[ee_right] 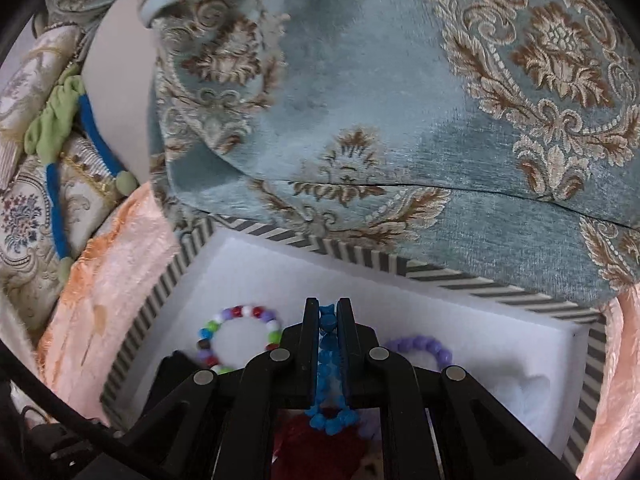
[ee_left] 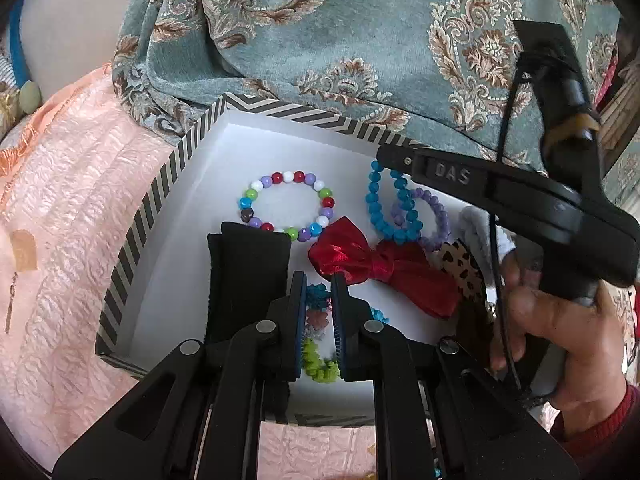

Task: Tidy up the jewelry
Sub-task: 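Release the teal strand and blue bracelet into the tray, opening both tools, then move both tools back over the orange bracelet and black scrunchie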

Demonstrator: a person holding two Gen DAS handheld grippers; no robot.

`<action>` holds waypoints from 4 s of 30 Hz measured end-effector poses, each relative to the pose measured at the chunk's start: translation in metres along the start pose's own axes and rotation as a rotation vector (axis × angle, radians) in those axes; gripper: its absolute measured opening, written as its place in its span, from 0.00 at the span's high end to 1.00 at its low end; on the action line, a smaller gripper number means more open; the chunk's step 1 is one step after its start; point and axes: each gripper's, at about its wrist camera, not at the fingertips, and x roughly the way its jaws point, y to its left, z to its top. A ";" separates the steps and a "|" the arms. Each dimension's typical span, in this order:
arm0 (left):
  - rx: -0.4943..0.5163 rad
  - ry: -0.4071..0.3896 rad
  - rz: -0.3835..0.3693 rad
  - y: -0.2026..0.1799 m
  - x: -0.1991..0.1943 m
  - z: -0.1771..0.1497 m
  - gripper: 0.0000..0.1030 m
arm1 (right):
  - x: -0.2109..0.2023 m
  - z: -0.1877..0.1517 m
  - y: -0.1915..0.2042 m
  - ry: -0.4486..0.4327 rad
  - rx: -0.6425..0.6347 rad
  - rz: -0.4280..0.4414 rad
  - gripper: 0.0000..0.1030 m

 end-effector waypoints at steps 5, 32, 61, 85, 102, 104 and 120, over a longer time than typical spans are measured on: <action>0.013 0.011 0.000 -0.001 0.004 0.000 0.89 | 0.008 0.009 -0.002 -0.021 0.009 0.004 0.93; 0.091 -0.062 0.126 -0.020 -0.052 -0.034 0.49 | -0.114 -0.085 -0.006 -0.046 0.019 -0.099 0.60; 0.083 -0.182 0.190 -0.026 -0.161 -0.119 0.49 | -0.229 -0.188 0.050 -0.107 0.031 -0.087 0.45; 0.112 -0.214 0.203 -0.038 -0.178 -0.132 0.49 | -0.252 -0.205 0.063 -0.125 -0.003 -0.072 0.40; 0.101 -0.171 0.201 -0.031 -0.158 -0.130 0.49 | -0.235 -0.206 0.054 -0.081 0.008 -0.065 0.39; 0.100 -0.162 0.201 -0.028 -0.155 -0.129 0.49 | -0.232 -0.207 0.054 -0.076 0.006 -0.064 0.39; 0.014 -0.052 0.140 0.007 -0.123 -0.120 0.48 | -0.186 -0.221 0.033 0.011 0.025 -0.031 0.41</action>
